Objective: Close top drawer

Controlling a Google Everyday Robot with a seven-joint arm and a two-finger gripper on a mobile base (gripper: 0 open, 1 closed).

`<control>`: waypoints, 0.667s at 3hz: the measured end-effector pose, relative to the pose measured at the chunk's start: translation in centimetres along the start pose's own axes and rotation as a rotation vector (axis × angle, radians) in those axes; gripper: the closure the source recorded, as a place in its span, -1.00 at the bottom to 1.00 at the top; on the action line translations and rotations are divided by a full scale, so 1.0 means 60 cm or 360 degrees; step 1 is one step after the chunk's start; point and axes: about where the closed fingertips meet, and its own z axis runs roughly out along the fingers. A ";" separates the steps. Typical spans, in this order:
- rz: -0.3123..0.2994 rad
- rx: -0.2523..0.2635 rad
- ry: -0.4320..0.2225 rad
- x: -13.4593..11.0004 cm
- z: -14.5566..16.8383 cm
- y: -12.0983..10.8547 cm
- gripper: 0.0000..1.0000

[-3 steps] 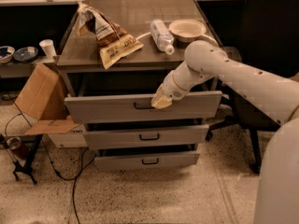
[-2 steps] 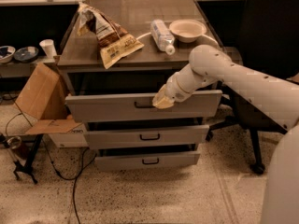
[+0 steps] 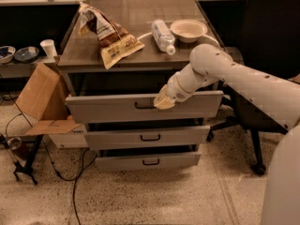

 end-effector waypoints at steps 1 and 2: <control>0.0023 0.0019 -0.0002 0.006 -0.002 -0.002 -0.24; 0.0119 0.0081 -0.0001 0.040 -0.004 -0.007 -0.70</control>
Offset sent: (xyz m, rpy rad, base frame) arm 0.0127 -0.0552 -0.0206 0.0313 -0.0283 -0.2251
